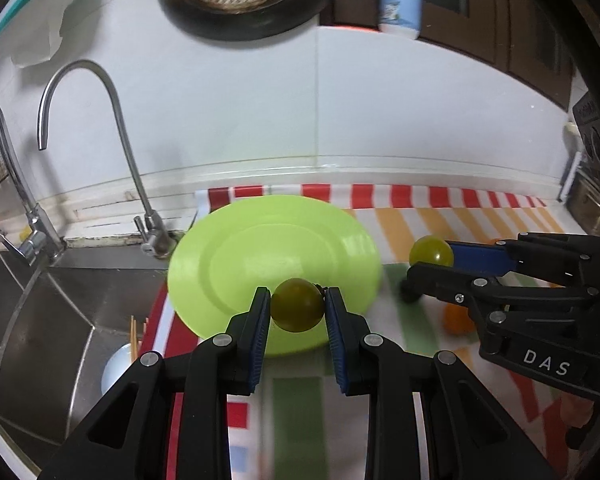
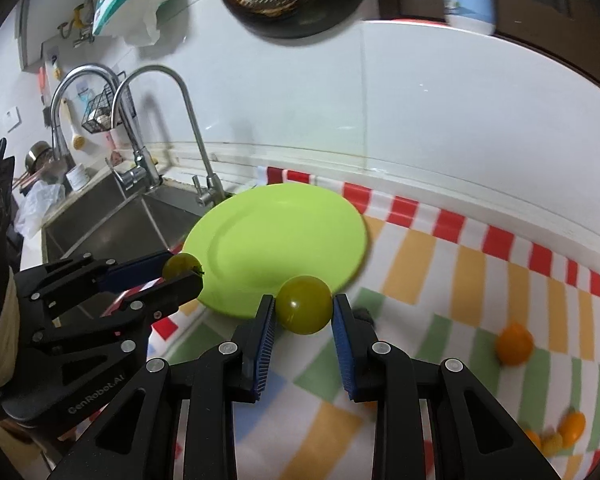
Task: Organize fruits
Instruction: 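Carry both held limes over the light-green plate with both grippers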
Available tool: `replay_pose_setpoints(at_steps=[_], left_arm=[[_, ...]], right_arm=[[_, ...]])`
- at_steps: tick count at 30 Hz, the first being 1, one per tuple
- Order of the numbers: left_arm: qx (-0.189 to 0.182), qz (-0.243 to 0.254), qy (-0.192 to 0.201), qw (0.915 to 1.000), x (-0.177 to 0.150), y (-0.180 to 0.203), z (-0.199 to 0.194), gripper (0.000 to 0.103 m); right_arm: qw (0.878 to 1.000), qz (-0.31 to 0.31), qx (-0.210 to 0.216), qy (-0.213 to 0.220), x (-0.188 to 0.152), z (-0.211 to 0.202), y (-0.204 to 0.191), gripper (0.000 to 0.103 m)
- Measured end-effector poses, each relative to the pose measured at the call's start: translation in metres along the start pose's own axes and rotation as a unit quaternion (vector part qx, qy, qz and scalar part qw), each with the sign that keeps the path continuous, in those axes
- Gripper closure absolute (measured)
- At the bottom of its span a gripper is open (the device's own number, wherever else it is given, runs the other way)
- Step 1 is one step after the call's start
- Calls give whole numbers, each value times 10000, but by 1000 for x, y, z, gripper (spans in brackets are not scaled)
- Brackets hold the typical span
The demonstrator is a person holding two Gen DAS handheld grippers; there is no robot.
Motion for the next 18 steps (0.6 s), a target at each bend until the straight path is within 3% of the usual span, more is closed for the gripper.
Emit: replay_pose_setpoints(at_steps=[9, 18], left_arm=[[42, -169, -278, 9995, -3, -37, 32, 75], [82, -175, -466, 9987, -8, -51, 54, 75]], right_arm=[[9994, 43, 83, -334, 12, 52, -16, 74], [9980, 45, 65, -630, 7, 87, -20, 74]])
Point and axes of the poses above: each gripper's, at about its wrist camera, not at the fingertips, and z roughly the way its jaws point, y to its right, x to its top, the point moved 6 cm from there along z, roughly the way its jaws point, and after that the axes turned 13 degrees about -x, right-handed, at the moved point
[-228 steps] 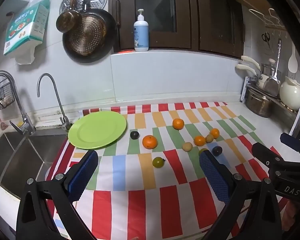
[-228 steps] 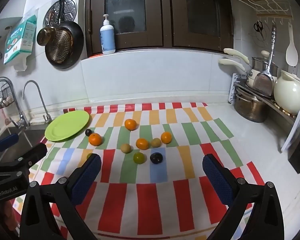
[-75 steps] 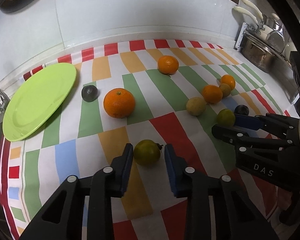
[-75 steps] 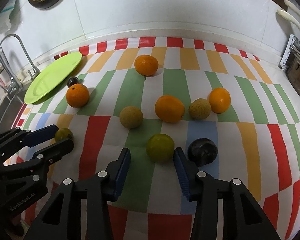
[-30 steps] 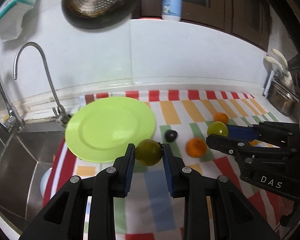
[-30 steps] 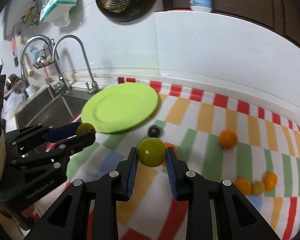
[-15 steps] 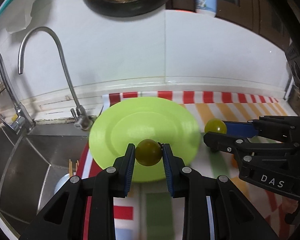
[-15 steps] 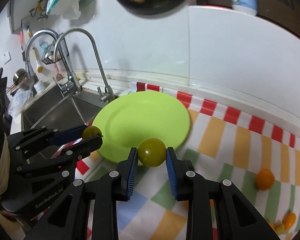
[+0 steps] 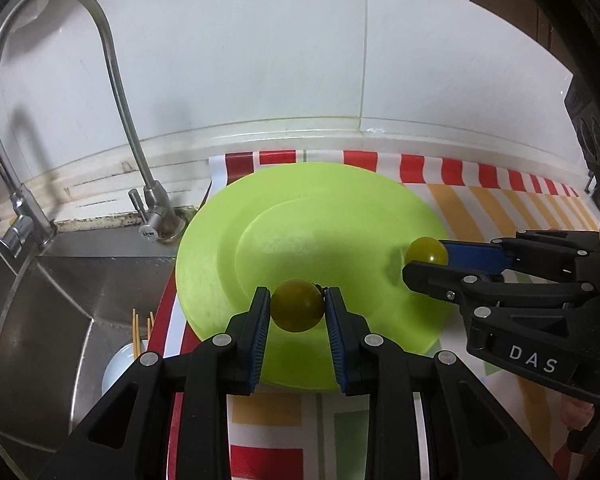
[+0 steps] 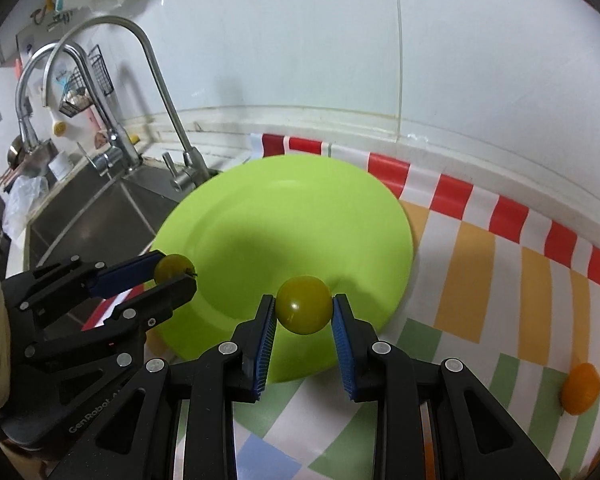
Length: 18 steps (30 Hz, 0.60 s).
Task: Organize fruits
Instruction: 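Carry both held limes over the light-green plate with both grippers, then open both grippers to drop the limes onto the plate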
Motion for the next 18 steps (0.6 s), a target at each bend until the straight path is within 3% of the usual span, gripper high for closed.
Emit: replay_pose_setpoints(at_steps=[3, 5, 6, 14, 18], left_arm=[[-4, -14, -34, 10000, -1, -2, 2, 72], [55, -34, 26, 10000, 0, -2, -2, 64], [60, -51, 46, 10000, 0, -2, -5, 64], [168, -82, 346, 9992, 8, 15, -44, 64], [29, -61, 499, 9987, 10, 33, -64, 64]], right_arm=[[10000, 25, 10, 30, 1, 1, 0, 73], [10000, 23, -9, 62, 2, -1, 1, 70], [9999, 44, -21, 89, 2, -3, 2, 65], [9987, 271, -114, 422, -3, -45, 16, 65], [9974, 367, -158, 603, -7, -71, 25, 65]])
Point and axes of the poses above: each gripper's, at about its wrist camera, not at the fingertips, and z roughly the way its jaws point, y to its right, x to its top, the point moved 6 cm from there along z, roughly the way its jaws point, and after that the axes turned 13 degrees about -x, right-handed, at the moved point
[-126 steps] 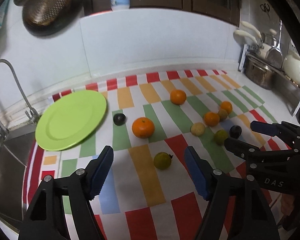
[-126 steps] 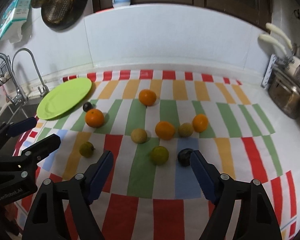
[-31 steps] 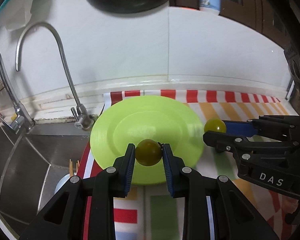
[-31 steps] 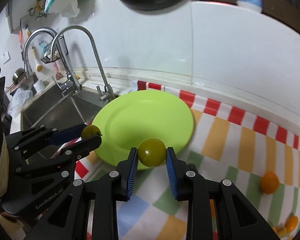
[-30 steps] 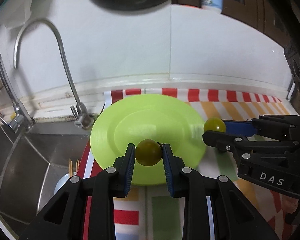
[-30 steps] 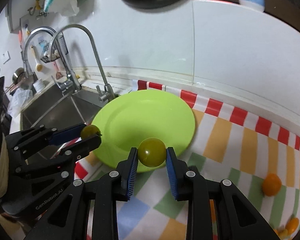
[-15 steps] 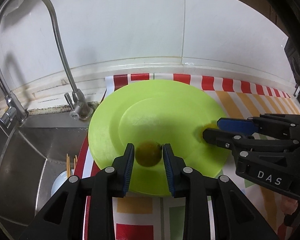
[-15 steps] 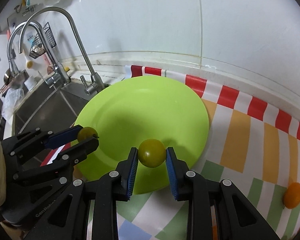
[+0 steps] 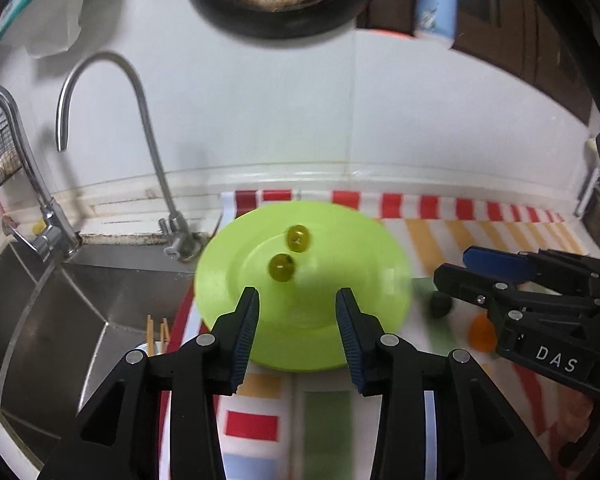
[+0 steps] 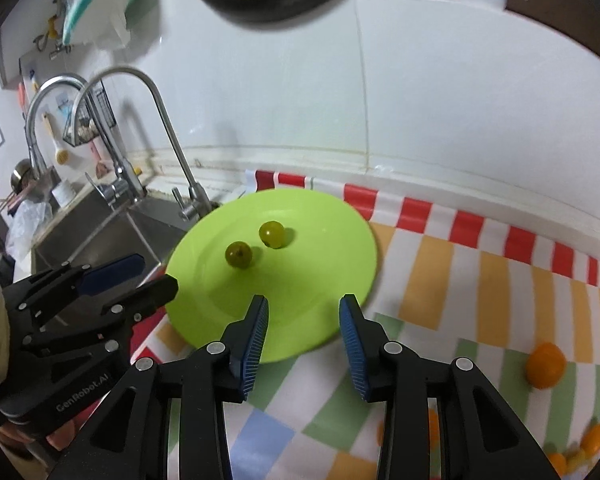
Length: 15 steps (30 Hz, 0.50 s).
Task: Organize fruits
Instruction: 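Open both grippers to drop the limes onto the plate, then move both open grippers back toward the remaining fruits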
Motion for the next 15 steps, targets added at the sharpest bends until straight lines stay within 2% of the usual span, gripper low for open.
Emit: replay_pose_setpoints(at_steps=[6, 11, 15], left_arm=[[-261, 102, 221, 9994, 2, 34, -26, 58], [-389, 313, 370, 9981, 1, 65, -45, 46], [-556, 358, 460, 9967, -1, 86, -56, 40]], right_arm=[[9996, 180, -107, 190, -6, -41, 18, 65], [9984, 349, -267, 368, -14, -75, 37, 65], [9961, 551, -474, 509, -20, -100, 55, 54]])
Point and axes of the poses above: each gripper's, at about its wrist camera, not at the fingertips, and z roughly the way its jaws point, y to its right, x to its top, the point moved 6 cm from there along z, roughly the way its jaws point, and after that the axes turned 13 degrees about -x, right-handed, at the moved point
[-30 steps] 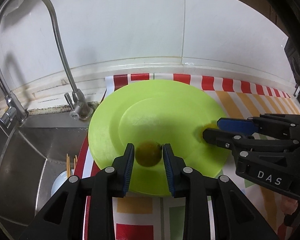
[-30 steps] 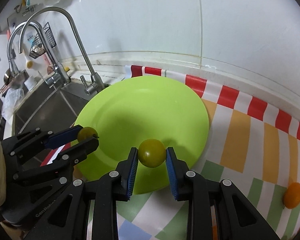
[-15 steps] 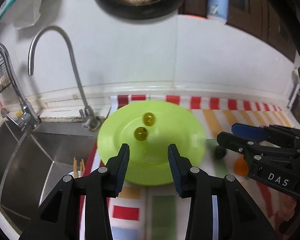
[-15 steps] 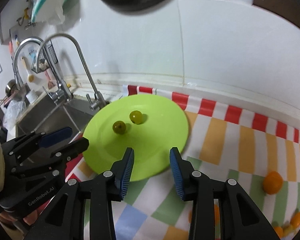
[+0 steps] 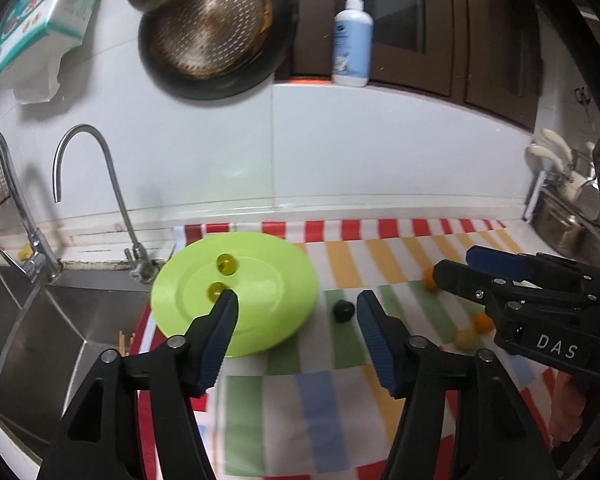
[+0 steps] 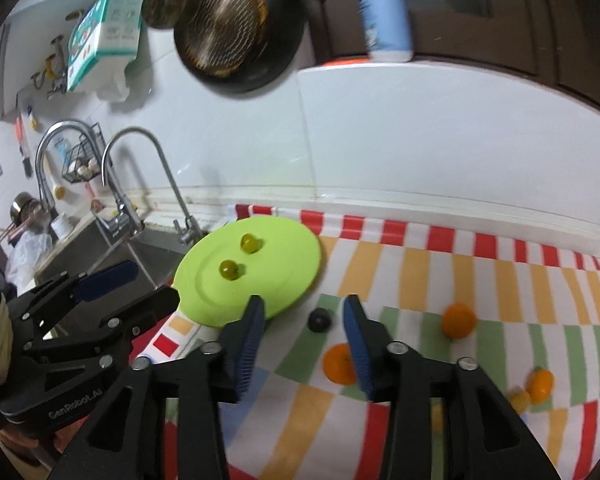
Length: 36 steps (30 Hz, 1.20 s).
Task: Organize fruits
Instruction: 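Move both open grippers back toward the remaining fruits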
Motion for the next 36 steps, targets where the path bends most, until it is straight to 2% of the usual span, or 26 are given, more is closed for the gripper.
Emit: replay_pose_setpoints(at_steps=[9, 11, 17, 23, 29, 36], left_arm=[[-292, 409, 71, 9987, -4, 43, 1, 37], [-449, 490, 75, 9978, -6, 54, 4, 37], [-964, 786, -15, 9922, -11, 88, 18, 37], [-1253, 1232, -31, 9844, -14, 114, 33, 37], [-1582, 1494, -217, 9758, -20, 133, 54, 37], [-1831, 1686, -667, 9662, -38, 145, 85, 42]], right_arm=[[9968, 115, -764, 203, -18, -39, 48, 54], [9953, 131, -937, 207, -22, -45, 58, 54], [9918, 433, -1195, 100, -37, -57, 90, 54], [9872, 555, -1495, -24, -54, -61, 114, 54], [9854, 522, -1603, -224, -70, -57, 126, 54], [9839, 498, -1641, -503, -88, -42, 135, 54]])
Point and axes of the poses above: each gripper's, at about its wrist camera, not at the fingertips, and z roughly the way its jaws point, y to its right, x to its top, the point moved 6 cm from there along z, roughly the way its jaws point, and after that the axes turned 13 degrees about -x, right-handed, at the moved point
